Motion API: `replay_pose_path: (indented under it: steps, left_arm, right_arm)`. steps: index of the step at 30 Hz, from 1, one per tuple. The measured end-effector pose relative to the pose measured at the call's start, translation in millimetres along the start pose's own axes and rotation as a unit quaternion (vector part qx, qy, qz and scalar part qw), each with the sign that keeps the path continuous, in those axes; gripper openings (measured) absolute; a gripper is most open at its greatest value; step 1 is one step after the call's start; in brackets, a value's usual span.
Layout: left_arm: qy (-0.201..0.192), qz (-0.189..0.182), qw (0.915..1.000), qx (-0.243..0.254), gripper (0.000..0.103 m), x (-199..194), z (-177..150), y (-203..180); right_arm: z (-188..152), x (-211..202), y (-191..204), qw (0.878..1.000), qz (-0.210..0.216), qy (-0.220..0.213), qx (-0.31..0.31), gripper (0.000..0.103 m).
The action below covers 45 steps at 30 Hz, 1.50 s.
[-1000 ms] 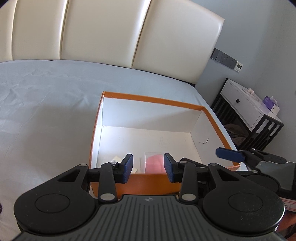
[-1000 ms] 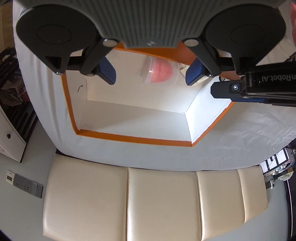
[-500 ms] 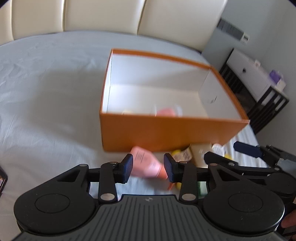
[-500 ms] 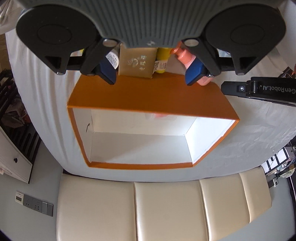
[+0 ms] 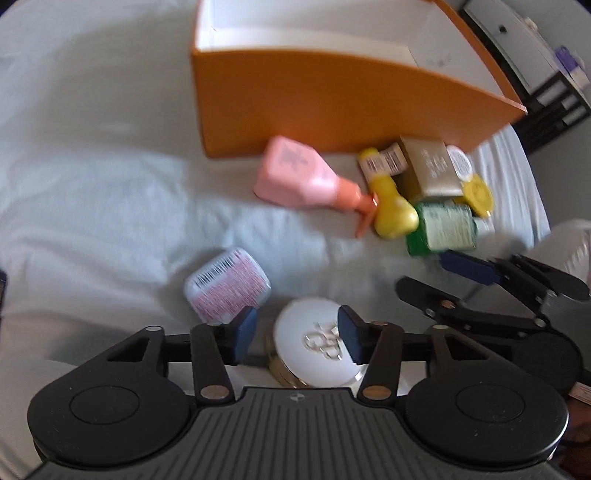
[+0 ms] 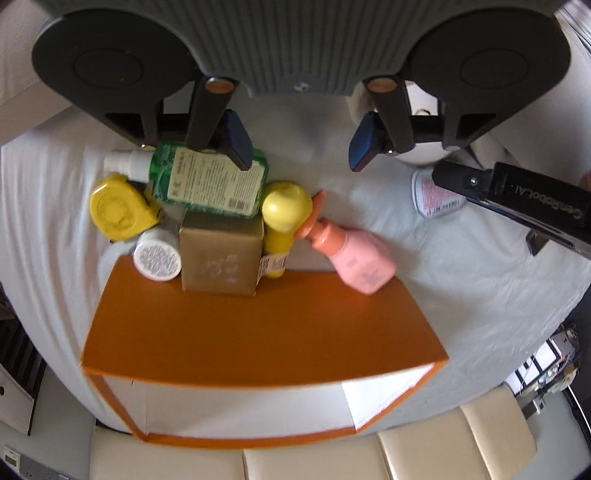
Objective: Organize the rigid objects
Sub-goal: 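Grasp the round gold-rimmed compact with the left tool and lift it, then grasp the gold square box with the right tool while left holds the compact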
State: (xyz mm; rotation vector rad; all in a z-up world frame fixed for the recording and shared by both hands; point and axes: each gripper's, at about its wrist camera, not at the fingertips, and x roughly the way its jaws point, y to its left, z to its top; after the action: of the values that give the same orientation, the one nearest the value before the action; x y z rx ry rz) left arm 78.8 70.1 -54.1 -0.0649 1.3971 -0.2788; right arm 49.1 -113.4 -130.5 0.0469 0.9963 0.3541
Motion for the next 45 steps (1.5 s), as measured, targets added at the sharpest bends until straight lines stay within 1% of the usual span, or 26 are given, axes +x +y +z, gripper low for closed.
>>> replay_pose_path:
  steps: [3, 5, 7, 9, 11, 12, 14, 16, 20, 21, 23, 25, 28, 29, 31, 35, 36, 38, 45]
  left_arm:
    - [0.036, -0.002, 0.9993, -0.01, 0.064, 11.6, 1.9, 2.3]
    - [0.056, -0.007, 0.9976, -0.041, 0.066, 18.4, 5.2, 8.9]
    - [0.081, -0.025, 0.9938, -0.073, 0.069, 26.3, 7.8, 17.0]
    - [0.099, -0.023, 0.991, -0.087, 0.069, 31.7, 10.0, 20.4]
    - [0.113, -0.008, 0.9901, -0.084, 0.07, 36.2, 12.2, 17.6]
    - [0.117, -0.007, 0.9896, -0.084, 0.074, 38.6, 12.7, 16.3]
    - [0.129, -0.019, 0.9868, -0.095, 0.075, 45.2, 13.8, 16.5]
    - [0.144, -0.033, 0.9831, -0.109, 0.078, 53.9, 14.5, 18.6]
    - [0.158, -0.05, 0.9792, -0.117, 0.077, 65.0, 14.6, 20.2]
    - [0.16, -0.053, 0.9782, -0.121, 0.076, 66.4, 14.7, 20.6]
    - [0.159, -0.055, 0.9774, -0.128, 0.073, 70.5, 14.9, 22.0]
    - [0.152, -0.058, 0.9784, -0.128, 0.065, 72.3, 13.3, 19.6]
    - [0.135, -0.068, 0.9795, -0.134, 0.056, 65.9, 10.3, 22.7]
    - [0.125, -0.073, 0.9801, -0.136, 0.054, 63.2, 8.5, 23.6]
    - [0.107, -0.083, 0.9805, -0.142, 0.045, 54.7, 5.8, 24.3]
    - [0.072, -0.1, 0.9816, -0.145, 0.036, 43.5, -0.4, 21.0]
    - [0.066, -0.107, 0.9808, -0.149, 0.033, 38.9, 0.3, 16.9]
    - [0.058, -0.116, 0.9803, -0.149, 0.033, 36.9, -1.1, 11.2]
    - [0.065, -0.093, 0.985, -0.13, 0.034, 50.2, -1.3, -8.4]
  right_arm:
    - [-6.4, 6.1, -1.4, 1.0, 0.009, 0.014, 0.003, 0.053]
    - [-10.0, 7.9, -2.2, 1.0, 0.008, 0.017, 0.002, 0.053]
    - [-11.5, 8.8, -4.4, 1.0, 0.009, 0.018, 0.002, 0.053]
    - [-12.7, 8.7, -6.2, 1.0, 0.009, 0.017, 0.003, 0.053]
    - [-13.4, 8.9, -7.9, 1.0, 0.01, 0.014, 0.004, 0.053]
    - [-13.4, 8.0, -8.3, 1.0, 0.012, 0.014, 0.004, 0.053]
    - [-13.6, 9.8, -8.7, 1.0, 0.016, 0.015, 0.005, 0.053]
    - [-14.1, 11.6, -7.6, 1.0, 0.017, 0.017, 0.001, 0.053]
    - [-15.6, 14.0, -6.6, 1.0, 0.009, 0.018, -0.009, 0.053]
    - [-15.8, 15.2, -7.4, 1.0, 0.008, 0.019, -0.007, 0.053]
    - [-15.8, 16.8, -8.5, 1.0, 0.008, 0.022, -0.003, 0.053]
    - [-15.8, 16.3, -7.8, 1.0, 0.008, 0.021, -0.005, 0.053]
    - [-17.1, 15.7, -5.4, 1.0, 0.005, 0.018, -0.017, 0.053]
    - [-17.9, 15.9, -5.0, 1.0, 0.003, 0.019, -0.02, 0.053]
    - [-19.3, 17.0, -5.1, 0.999, 0.001, 0.022, -0.023, 0.053]
    - [-20.5, 18.1, -5.0, 0.999, -0.002, 0.024, -0.028, 0.053]
    - [-20.5, 18.1, -4.8, 0.999, -0.002, 0.024, -0.029, 0.053]
    - [-21.3, 18.2, -4.6, 0.999, -0.003, 0.024, -0.03, 0.053]
    - [-22.2, 18.7, -4.3, 0.999, -0.004, 0.025, -0.032, 0.053]
